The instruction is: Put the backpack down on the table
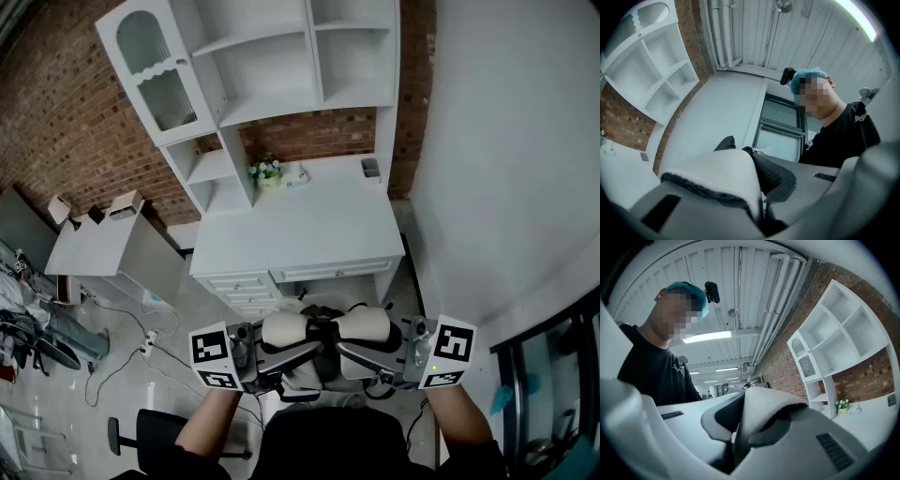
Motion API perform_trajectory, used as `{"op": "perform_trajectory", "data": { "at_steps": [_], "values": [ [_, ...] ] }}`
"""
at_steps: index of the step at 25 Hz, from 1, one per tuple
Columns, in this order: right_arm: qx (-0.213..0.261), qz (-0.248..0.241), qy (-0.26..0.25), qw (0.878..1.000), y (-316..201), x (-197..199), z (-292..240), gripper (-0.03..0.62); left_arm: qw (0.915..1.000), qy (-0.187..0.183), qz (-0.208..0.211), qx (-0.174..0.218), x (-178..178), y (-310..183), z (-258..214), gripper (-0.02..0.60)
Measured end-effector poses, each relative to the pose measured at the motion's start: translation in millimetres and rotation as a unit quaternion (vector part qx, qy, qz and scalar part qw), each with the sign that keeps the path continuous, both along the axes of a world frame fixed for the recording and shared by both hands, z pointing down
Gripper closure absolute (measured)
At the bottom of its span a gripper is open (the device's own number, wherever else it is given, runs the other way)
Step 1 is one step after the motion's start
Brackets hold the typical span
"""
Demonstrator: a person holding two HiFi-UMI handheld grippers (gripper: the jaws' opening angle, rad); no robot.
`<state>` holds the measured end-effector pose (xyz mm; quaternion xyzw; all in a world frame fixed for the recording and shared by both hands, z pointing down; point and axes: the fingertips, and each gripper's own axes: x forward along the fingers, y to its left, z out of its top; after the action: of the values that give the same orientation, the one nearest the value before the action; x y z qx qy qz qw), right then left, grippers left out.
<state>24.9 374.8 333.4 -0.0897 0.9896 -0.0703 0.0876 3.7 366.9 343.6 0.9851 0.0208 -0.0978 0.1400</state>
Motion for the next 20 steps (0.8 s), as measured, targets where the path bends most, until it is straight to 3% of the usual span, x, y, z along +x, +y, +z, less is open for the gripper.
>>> {"op": "perform_trajectory", "data": {
  "at_steps": [10,20],
  "values": [
    [0.004,-0.01,-0.024,1.0,-2,23,-5,0.546,0.9991,-0.007,-0.026,0.032,22,1,0,0.537],
    [0.001,-0.029,-0.022,0.999,-18,33,-1,0.546,0.9985,-0.002,-0.05,0.021,33,-12,5,0.537]
  ]
}}
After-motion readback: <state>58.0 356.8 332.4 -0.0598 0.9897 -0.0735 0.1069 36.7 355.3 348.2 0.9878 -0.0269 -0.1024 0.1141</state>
